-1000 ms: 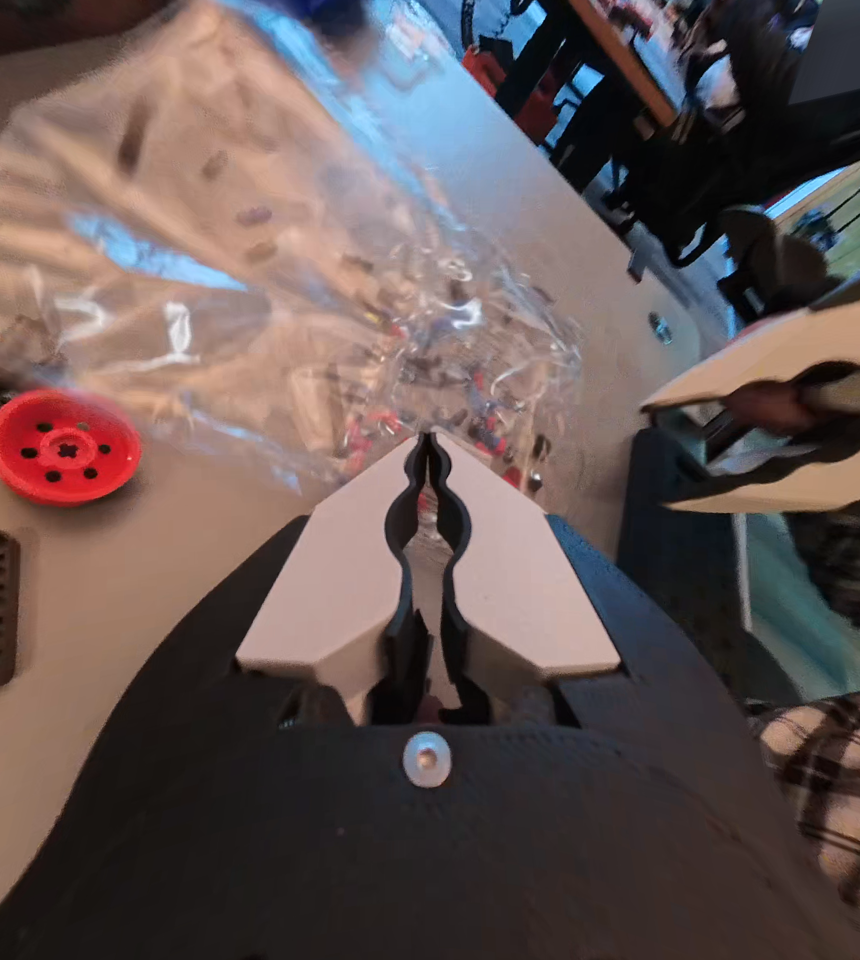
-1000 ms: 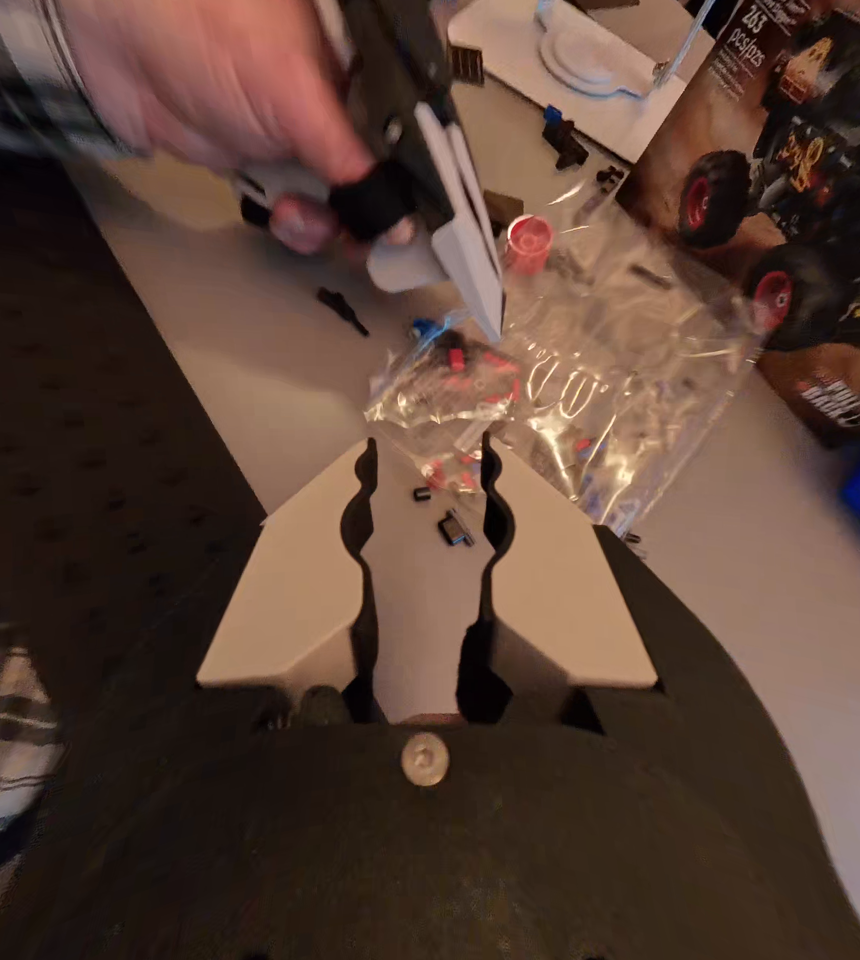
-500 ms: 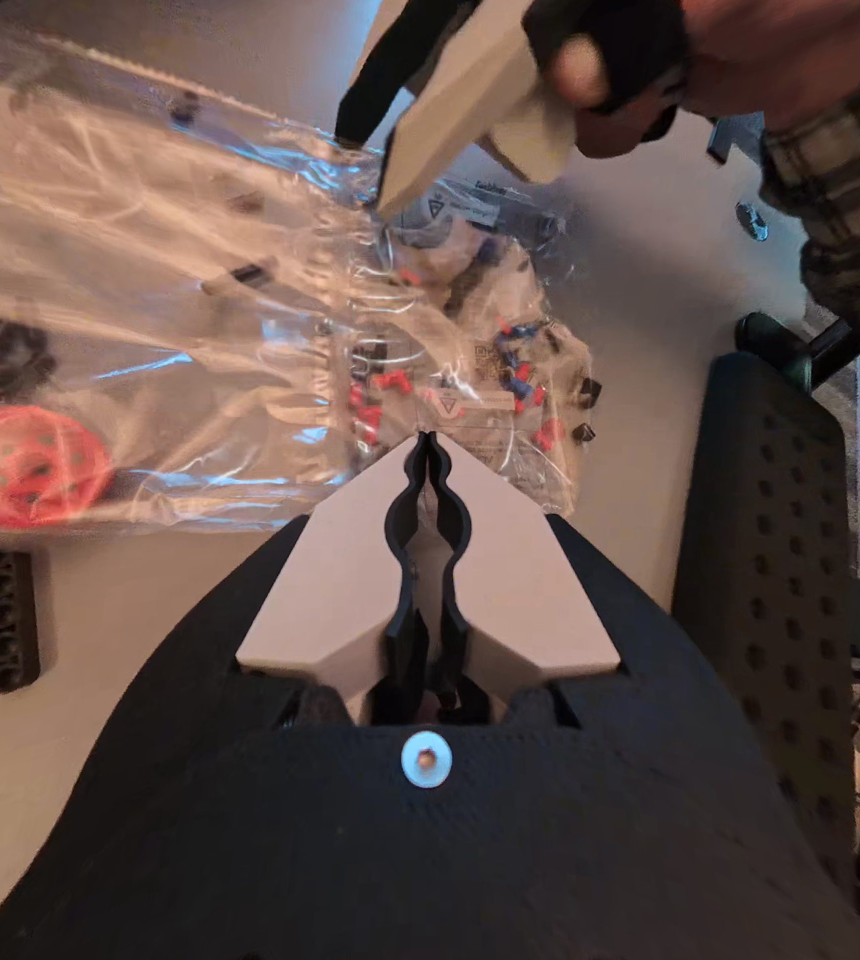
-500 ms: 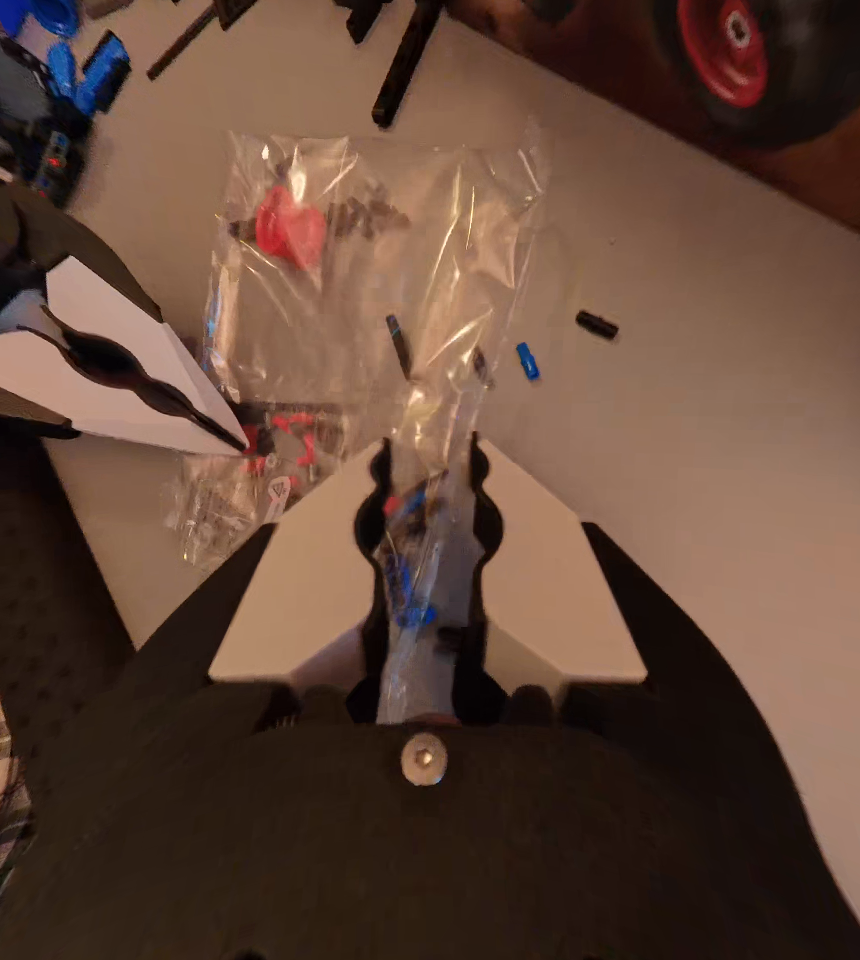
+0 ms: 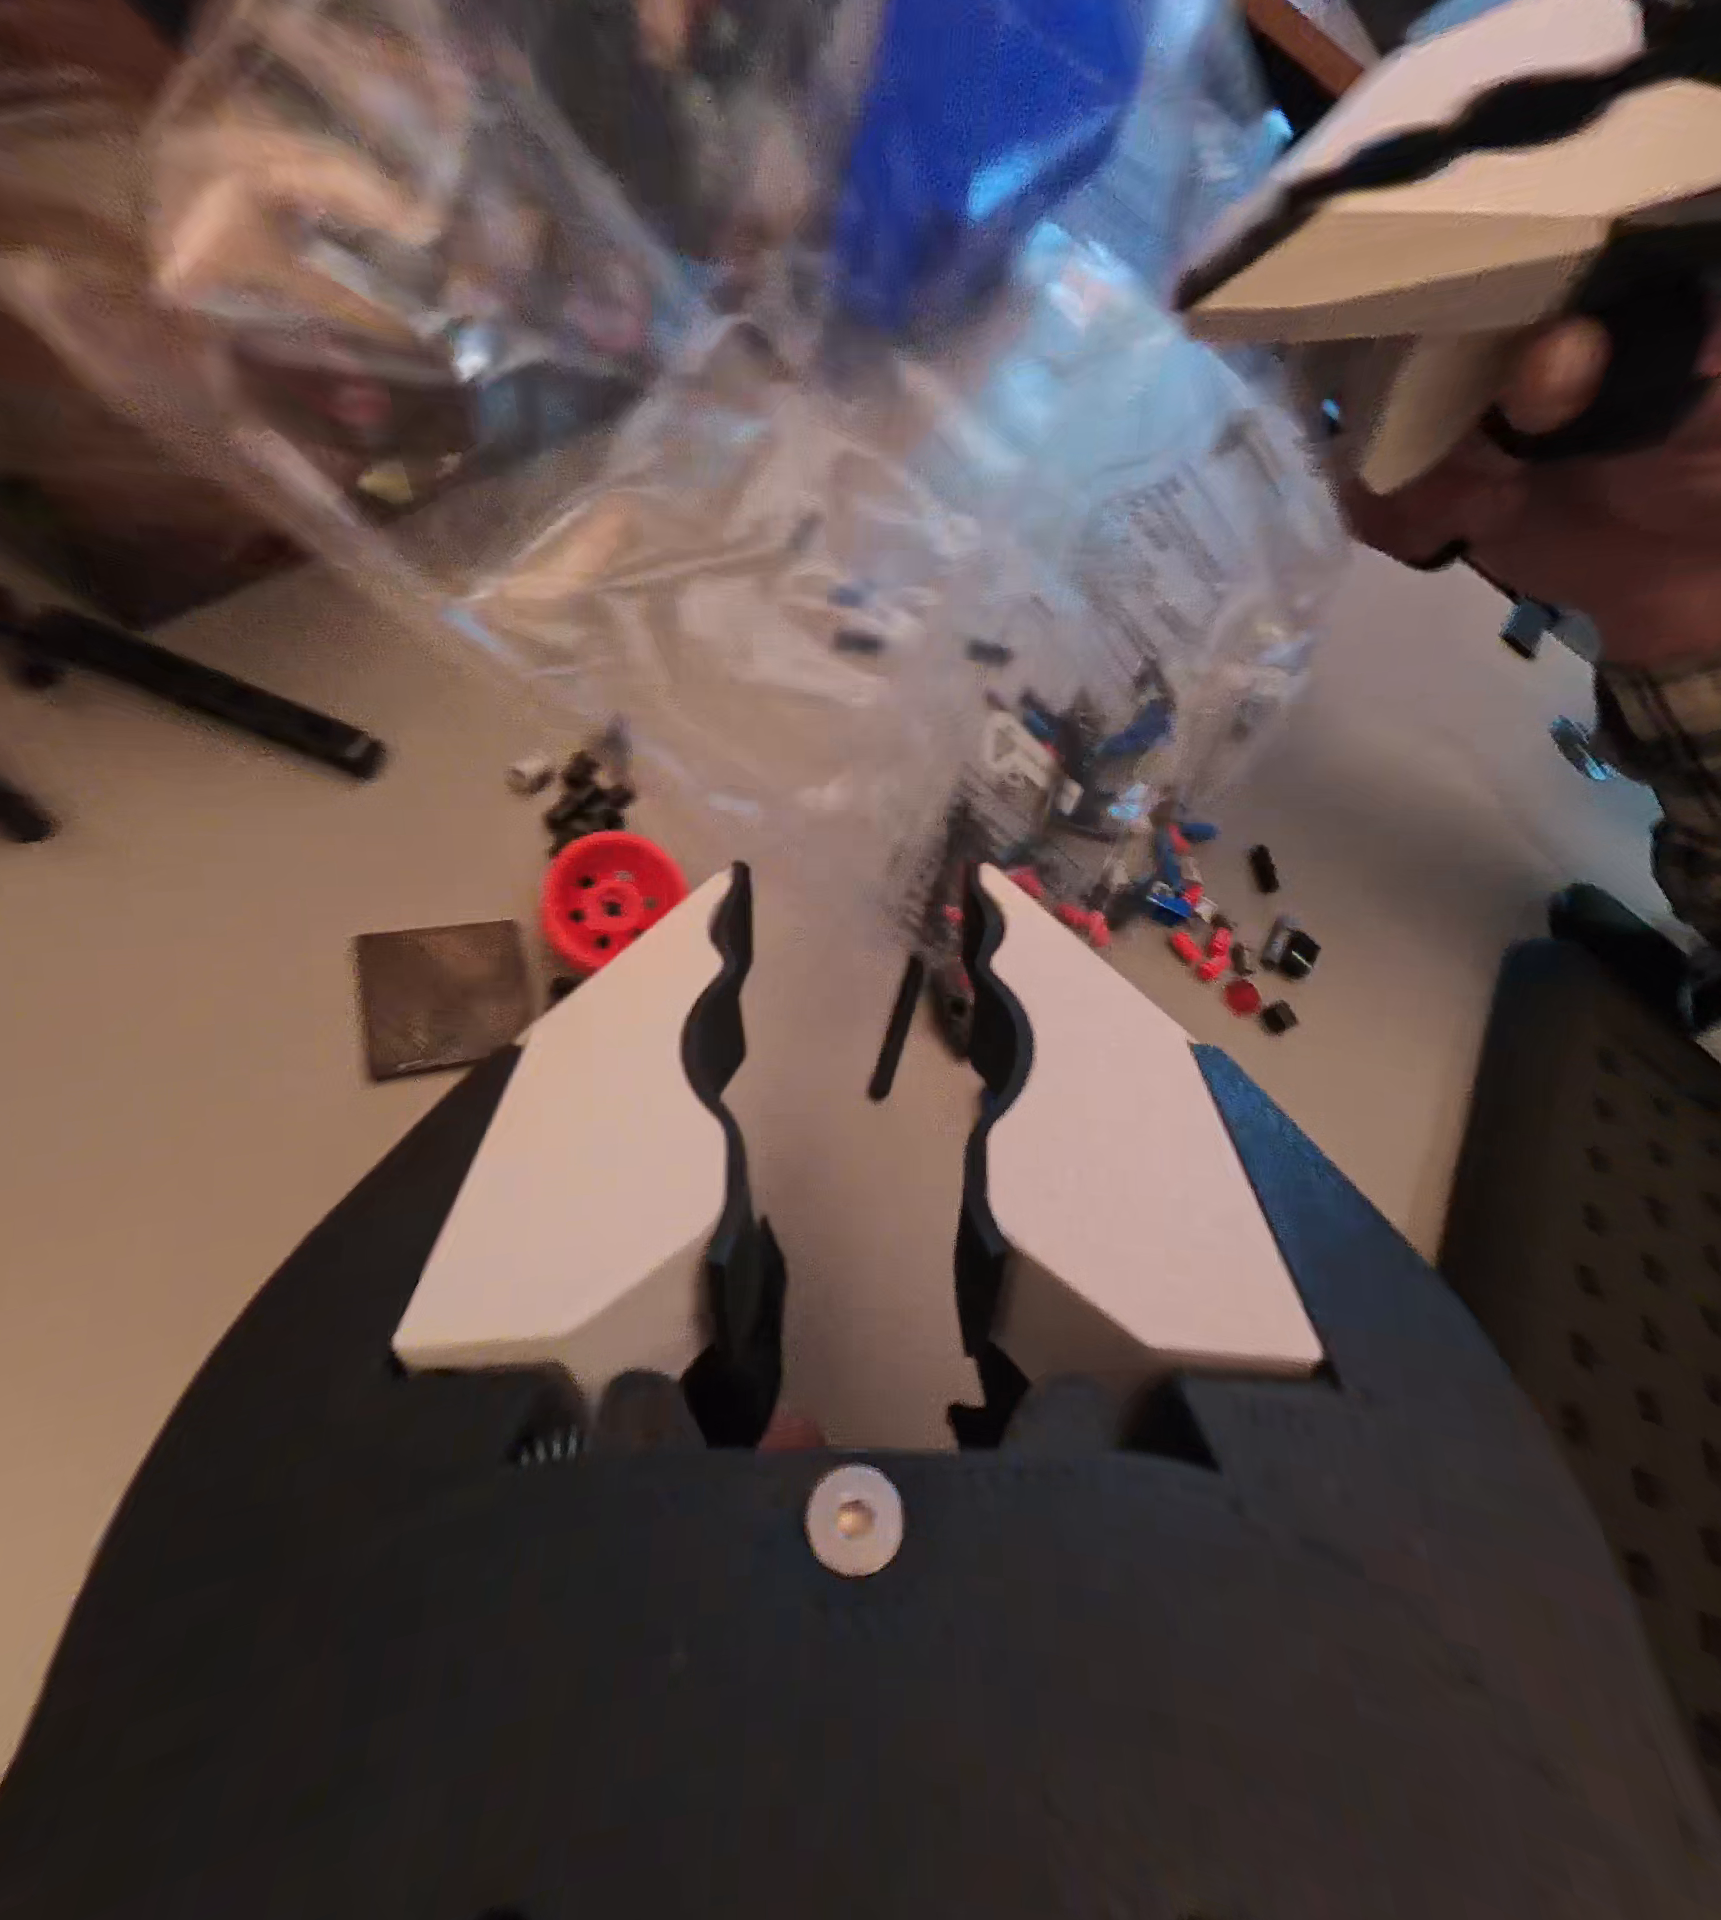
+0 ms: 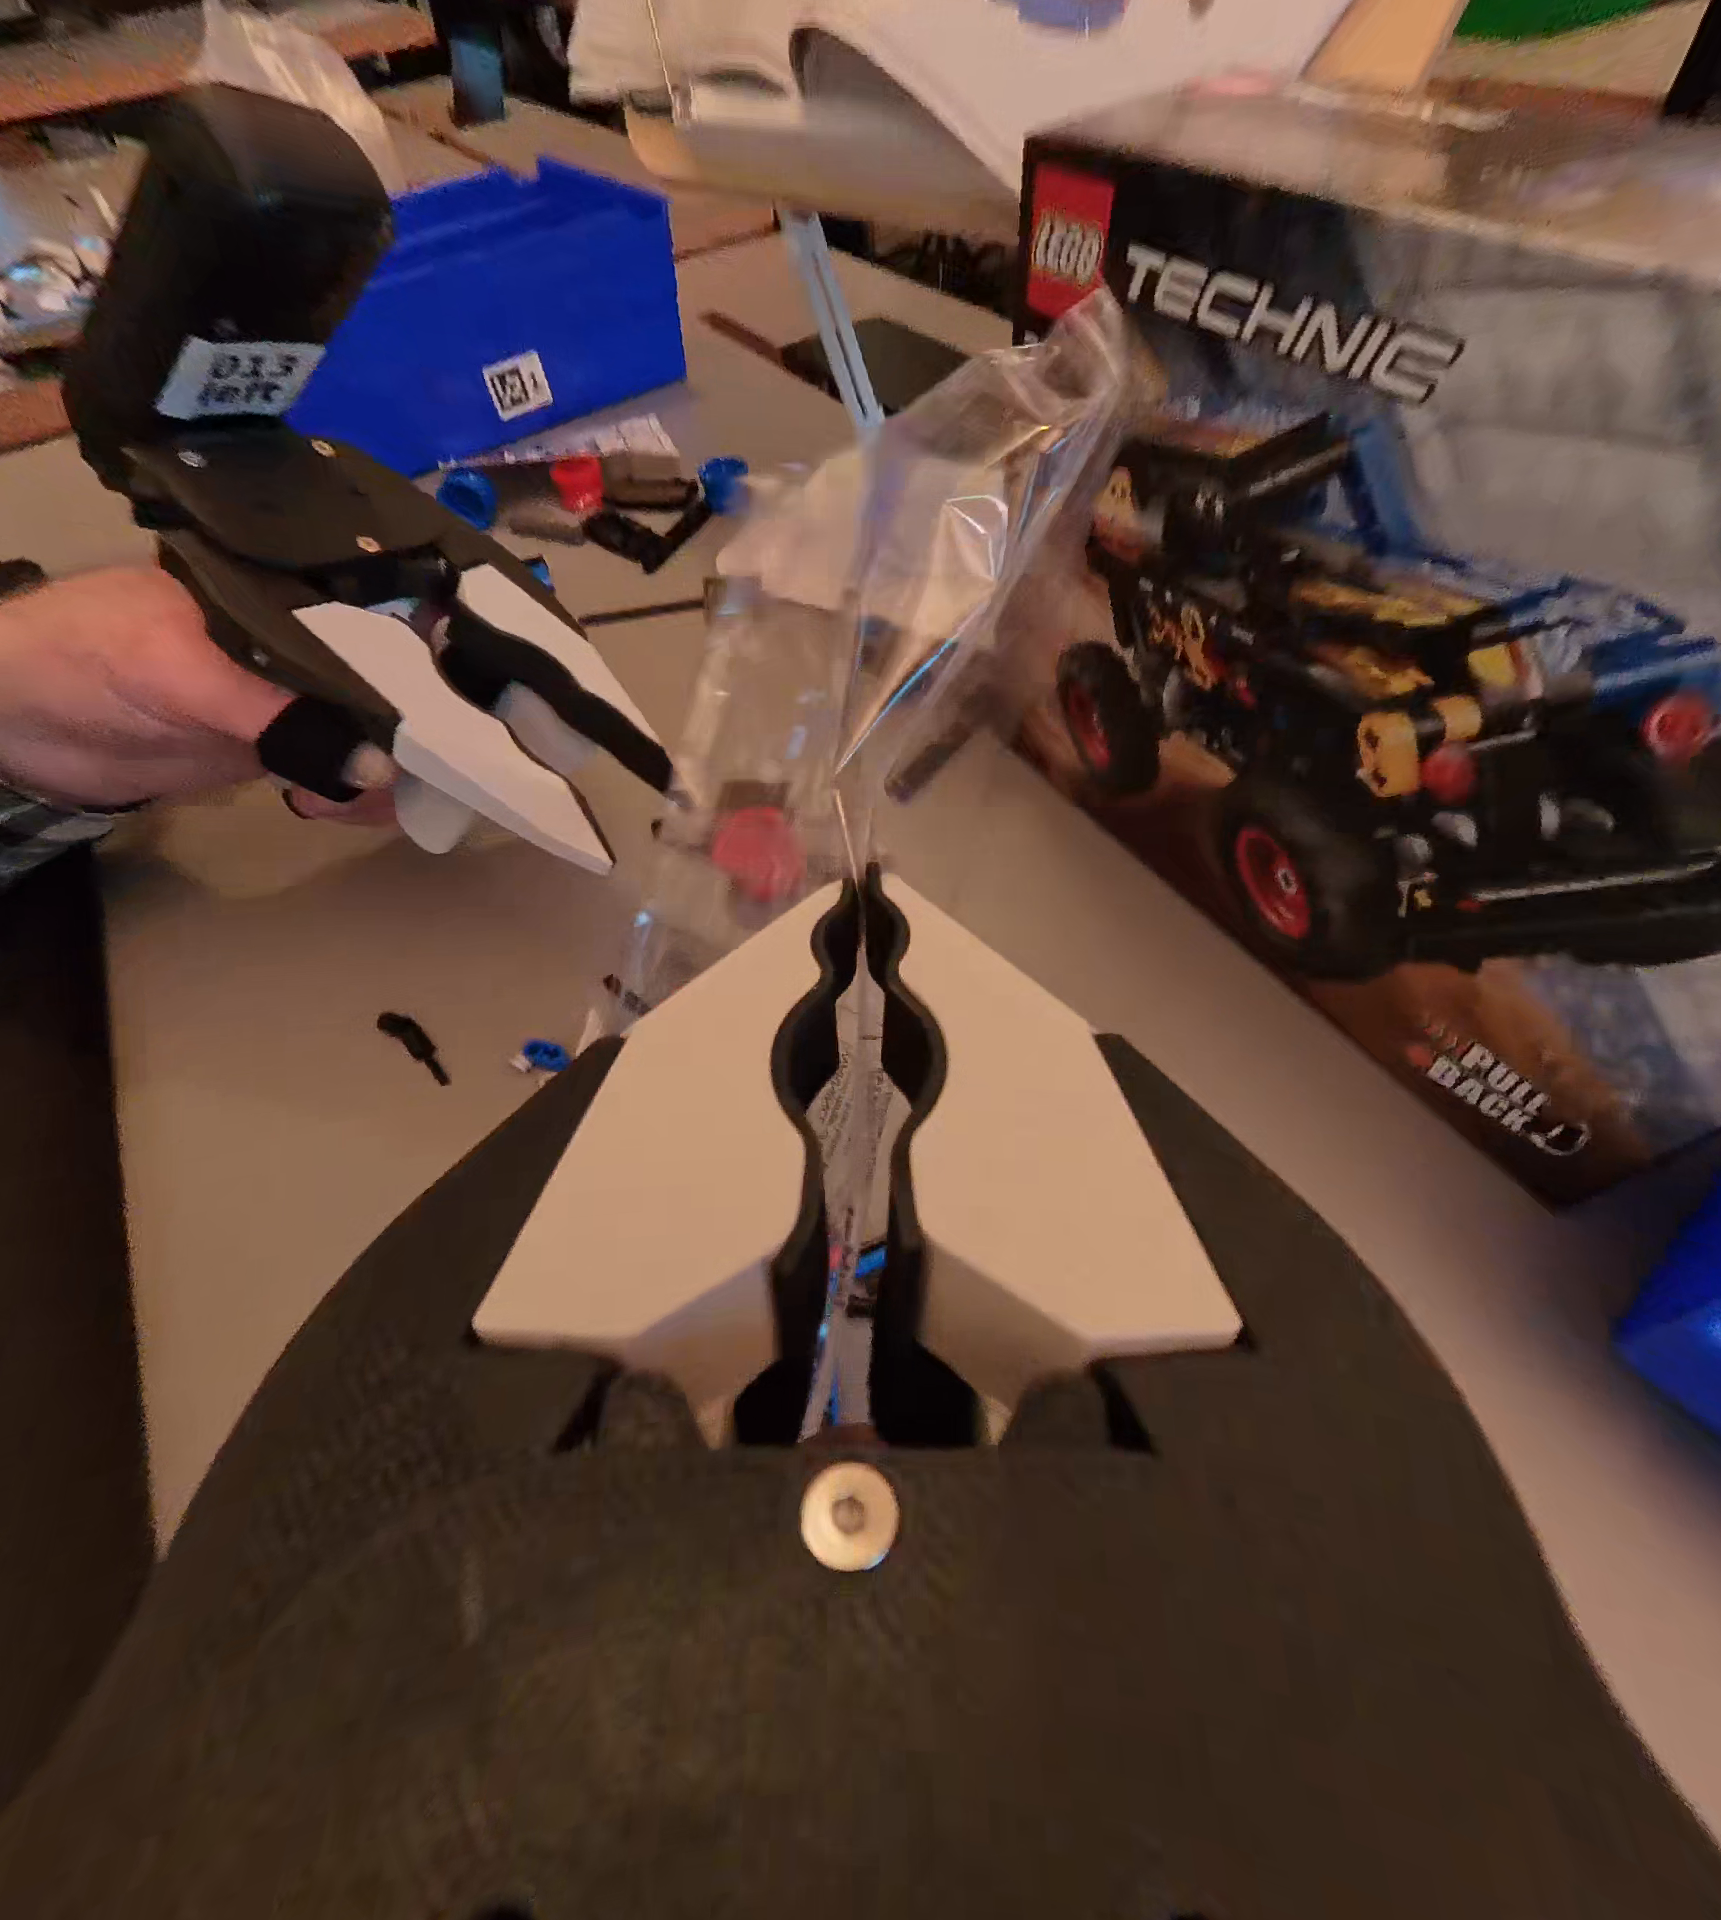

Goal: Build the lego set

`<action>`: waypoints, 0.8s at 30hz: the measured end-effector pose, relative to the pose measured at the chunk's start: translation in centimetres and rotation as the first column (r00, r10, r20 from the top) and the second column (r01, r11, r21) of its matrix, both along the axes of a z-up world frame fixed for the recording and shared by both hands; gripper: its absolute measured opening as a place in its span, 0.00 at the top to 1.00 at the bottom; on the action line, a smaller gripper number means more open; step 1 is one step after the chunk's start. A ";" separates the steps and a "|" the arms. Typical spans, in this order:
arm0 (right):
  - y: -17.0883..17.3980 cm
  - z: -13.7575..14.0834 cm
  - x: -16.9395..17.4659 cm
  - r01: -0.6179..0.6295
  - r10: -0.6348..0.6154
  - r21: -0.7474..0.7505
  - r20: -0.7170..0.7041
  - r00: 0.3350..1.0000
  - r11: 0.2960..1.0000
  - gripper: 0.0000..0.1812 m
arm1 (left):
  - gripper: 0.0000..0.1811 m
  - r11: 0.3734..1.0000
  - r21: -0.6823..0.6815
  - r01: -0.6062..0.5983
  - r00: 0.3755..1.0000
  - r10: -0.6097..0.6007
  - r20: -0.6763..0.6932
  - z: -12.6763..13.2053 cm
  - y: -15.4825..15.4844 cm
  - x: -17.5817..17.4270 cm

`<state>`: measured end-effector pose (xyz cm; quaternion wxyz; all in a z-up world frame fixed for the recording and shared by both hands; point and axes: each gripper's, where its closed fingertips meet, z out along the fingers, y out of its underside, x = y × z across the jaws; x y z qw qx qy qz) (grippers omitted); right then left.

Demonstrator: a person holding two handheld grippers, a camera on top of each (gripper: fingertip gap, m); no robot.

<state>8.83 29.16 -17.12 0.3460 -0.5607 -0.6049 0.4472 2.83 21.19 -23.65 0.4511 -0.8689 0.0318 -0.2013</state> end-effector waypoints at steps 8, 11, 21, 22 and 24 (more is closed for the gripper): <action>0.4 1.9 -0.8 0.074 -0.065 0.083 -0.111 0.992 0.994 1.00 | 0.72 0.998 0.030 -0.051 0.999 0.050 0.019 0.6 0.4 -1.3; 1.3 3.6 -0.6 0.126 -0.110 0.095 -0.161 0.981 0.988 1.00 | 0.71 0.997 0.032 -0.065 0.998 0.065 0.004 0.7 0.3 -1.5; 8.8 14.8 4.8 0.391 -0.342 0.105 -0.316 0.885 0.914 1.00 | 0.71 0.996 0.068 -0.059 0.995 0.065 -0.081 2.4 -0.4 -1.3; 10.3 15.4 5.4 0.427 -0.382 0.089 -0.314 0.869 0.900 1.00 | 0.71 0.996 0.069 -0.050 0.994 0.057 -0.096 2.5 -0.5 -1.1; 14.1 16.0 6.9 0.532 -0.493 0.059 -0.302 0.816 0.845 1.00 | 0.71 0.997 0.070 -0.031 0.989 0.040 -0.143 2.7 -1.1 -0.9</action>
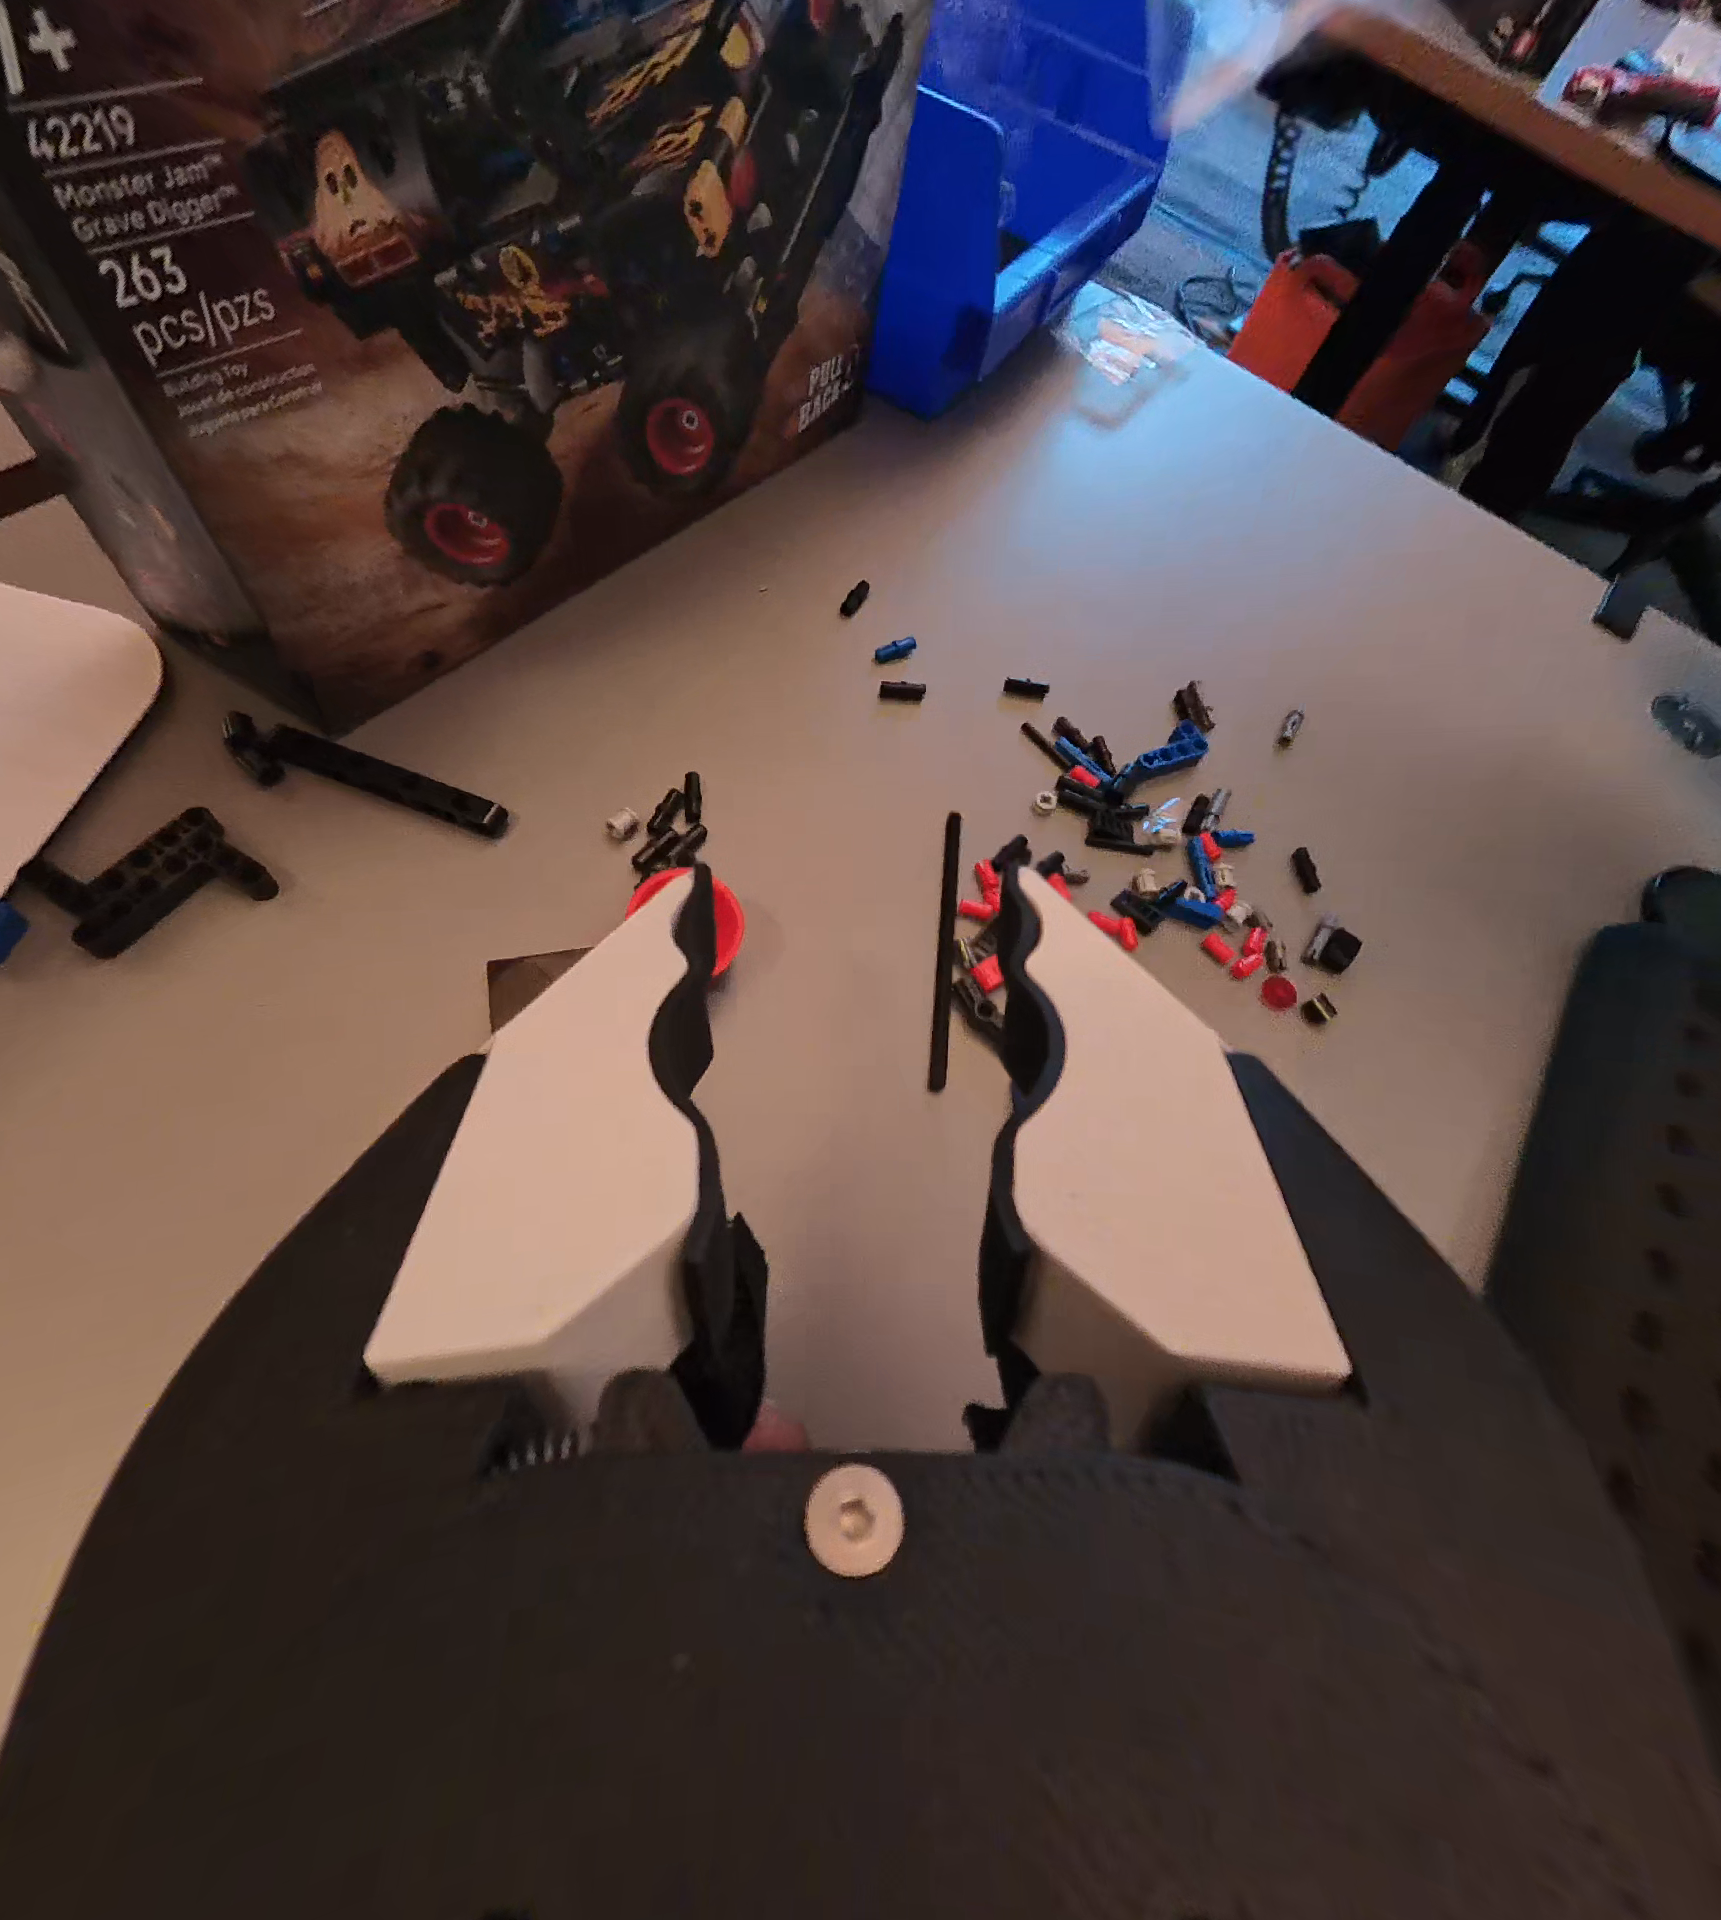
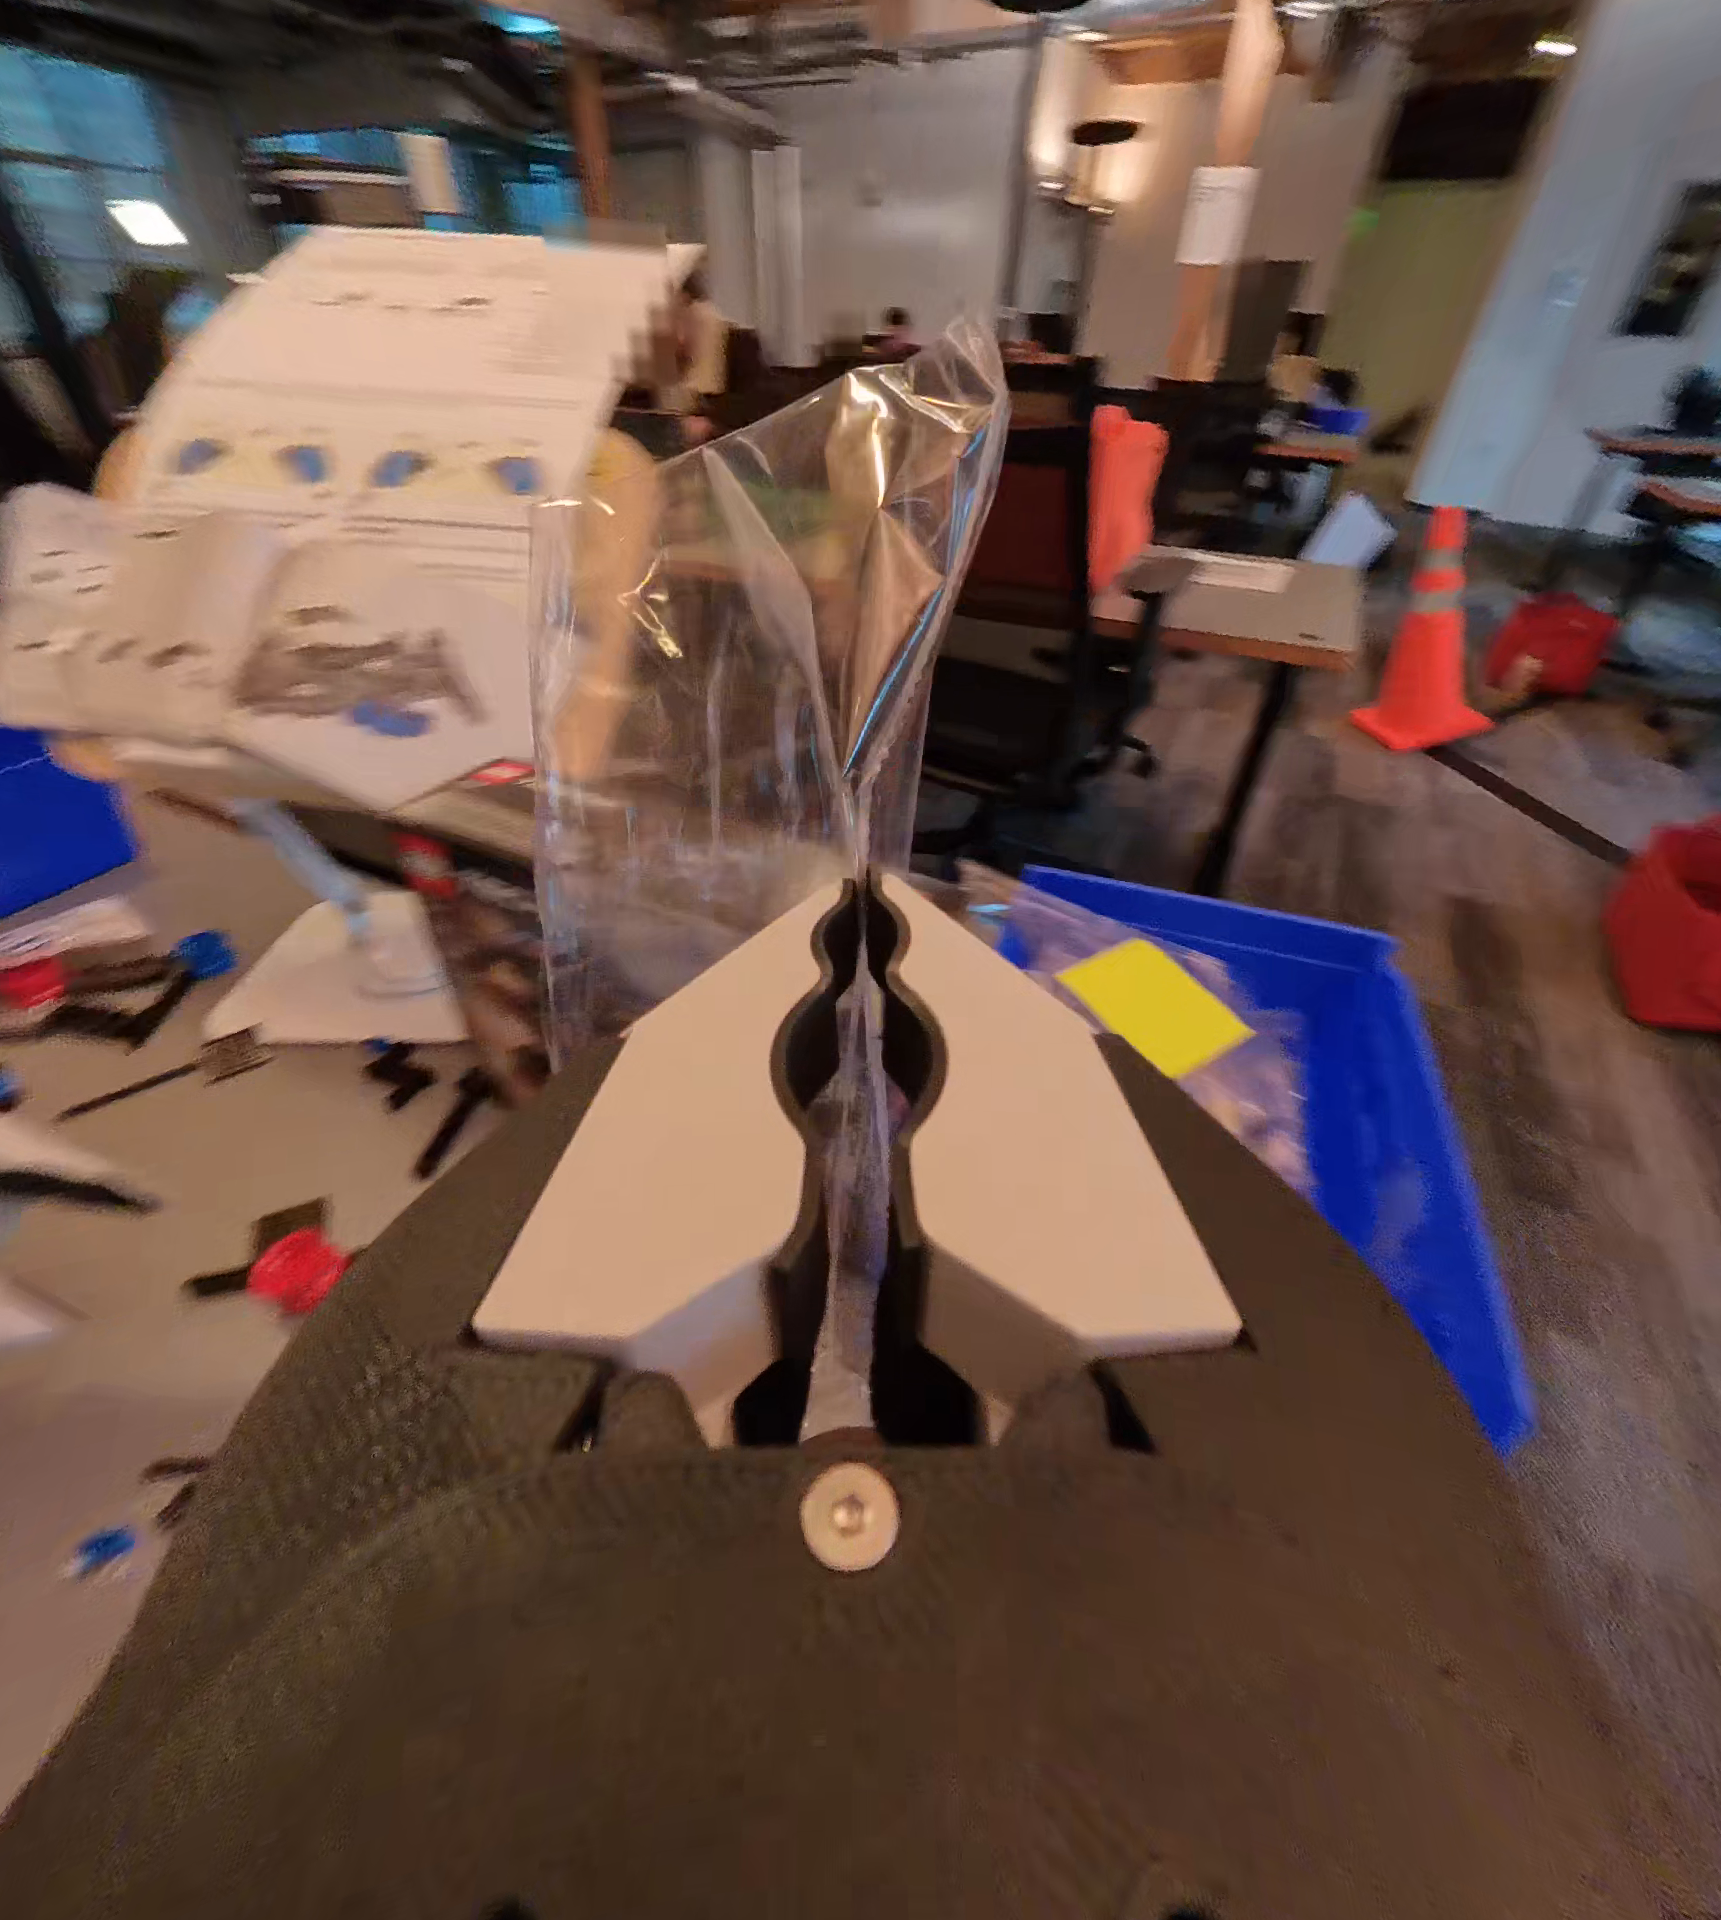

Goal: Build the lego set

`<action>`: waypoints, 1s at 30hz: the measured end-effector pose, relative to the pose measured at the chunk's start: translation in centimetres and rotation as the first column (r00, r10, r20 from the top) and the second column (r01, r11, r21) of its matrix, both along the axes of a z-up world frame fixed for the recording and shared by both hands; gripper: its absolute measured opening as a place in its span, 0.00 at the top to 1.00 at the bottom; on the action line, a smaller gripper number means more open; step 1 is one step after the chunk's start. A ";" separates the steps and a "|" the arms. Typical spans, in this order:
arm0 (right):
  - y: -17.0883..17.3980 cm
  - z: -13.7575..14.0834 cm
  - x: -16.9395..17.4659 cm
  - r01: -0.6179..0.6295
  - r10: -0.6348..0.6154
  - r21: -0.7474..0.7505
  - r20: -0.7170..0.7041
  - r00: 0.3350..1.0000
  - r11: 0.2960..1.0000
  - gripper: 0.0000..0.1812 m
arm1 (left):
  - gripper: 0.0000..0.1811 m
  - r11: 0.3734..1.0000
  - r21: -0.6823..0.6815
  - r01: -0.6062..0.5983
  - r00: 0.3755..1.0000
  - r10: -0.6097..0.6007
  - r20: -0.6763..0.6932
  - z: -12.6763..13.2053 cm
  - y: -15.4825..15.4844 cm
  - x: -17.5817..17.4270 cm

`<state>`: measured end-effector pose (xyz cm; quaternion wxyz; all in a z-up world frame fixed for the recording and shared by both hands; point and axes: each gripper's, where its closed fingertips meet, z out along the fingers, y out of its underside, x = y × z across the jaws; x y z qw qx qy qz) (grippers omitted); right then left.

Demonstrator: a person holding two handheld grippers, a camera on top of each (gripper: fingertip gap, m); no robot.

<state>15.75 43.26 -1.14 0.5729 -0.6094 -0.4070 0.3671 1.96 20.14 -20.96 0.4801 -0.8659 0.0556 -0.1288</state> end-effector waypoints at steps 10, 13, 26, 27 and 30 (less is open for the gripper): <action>16.2 -6.2 2.2 0.285 -0.265 -0.280 0.109 0.958 0.917 1.00 | 0.73 0.998 -0.002 0.056 0.995 -0.056 -0.086 -0.5 -0.6 1.3; 18.8 -9.9 1.5 0.339 -0.273 -0.268 0.255 0.927 0.902 1.00 | 0.73 0.998 -0.010 0.061 0.993 -0.062 -0.101 -0.7 -0.6 1.4; 12.8 -7.4 0.5 0.265 -0.218 -0.078 0.379 0.899 0.961 0.79 | 0.73 0.997 -0.022 0.068 0.988 -0.070 -0.137 -0.8 -0.8 1.5; 10.5 -7.0 0.0 0.198 -0.149 -0.091 0.386 0.910 0.976 0.79 | 0.73 0.998 -0.018 0.064 0.988 -0.066 -0.141 -0.7 -0.8 1.4; 1.1 -7.4 -2.4 -0.068 0.097 -0.080 0.456 0.885 0.994 0.81 | 0.73 0.998 -0.010 0.056 0.987 -0.057 -0.153 0.0 -1.1 1.0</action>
